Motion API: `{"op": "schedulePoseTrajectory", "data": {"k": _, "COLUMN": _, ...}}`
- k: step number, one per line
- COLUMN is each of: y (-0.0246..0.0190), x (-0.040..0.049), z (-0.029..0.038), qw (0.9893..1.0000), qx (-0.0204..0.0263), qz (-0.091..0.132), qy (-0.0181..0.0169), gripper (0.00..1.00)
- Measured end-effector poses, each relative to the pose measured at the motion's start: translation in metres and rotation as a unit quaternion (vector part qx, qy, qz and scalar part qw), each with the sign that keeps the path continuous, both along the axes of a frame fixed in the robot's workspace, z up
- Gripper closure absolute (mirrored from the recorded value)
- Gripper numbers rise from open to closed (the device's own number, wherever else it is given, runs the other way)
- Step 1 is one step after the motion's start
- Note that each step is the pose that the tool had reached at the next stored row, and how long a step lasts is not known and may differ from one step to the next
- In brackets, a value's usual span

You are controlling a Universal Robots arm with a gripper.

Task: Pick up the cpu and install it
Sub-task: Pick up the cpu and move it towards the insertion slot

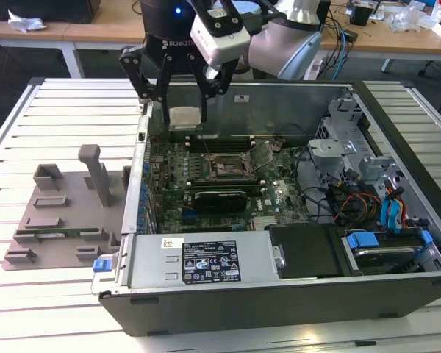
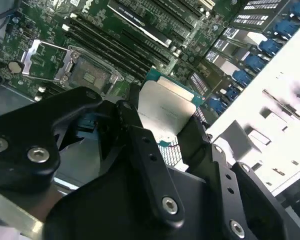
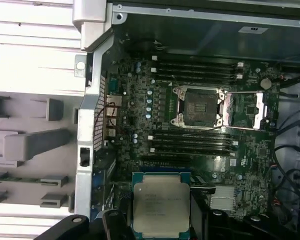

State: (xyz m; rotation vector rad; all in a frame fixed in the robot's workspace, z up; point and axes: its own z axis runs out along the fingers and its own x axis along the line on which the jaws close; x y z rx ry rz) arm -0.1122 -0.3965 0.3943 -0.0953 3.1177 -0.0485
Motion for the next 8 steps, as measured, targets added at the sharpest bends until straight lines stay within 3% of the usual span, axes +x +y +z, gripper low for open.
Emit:
{"op": "schedulePoseTrajectory", "data": {"k": 1, "y": 0.0059, "x": 0.013, "z": -0.0044, "qw": 1.0, "qx": 0.0, "qz": 0.0, "qy": 0.0004, "gripper": 0.45}}
{"op": "schedulePoseTrajectory", "data": {"k": 3, "y": 0.009, "x": 0.0255, "z": -0.0108, "qw": 1.0, "qx": 0.0, "qz": 0.0, "qy": 0.0006, "gripper": 0.45}}
{"op": "schedulePoseTrajectory", "data": {"k": 8, "y": 0.0092, "x": 0.0324, "z": -0.0143, "qw": 1.0, "qx": 0.0, "qz": 0.0, "qy": 0.0007, "gripper": 0.45}}
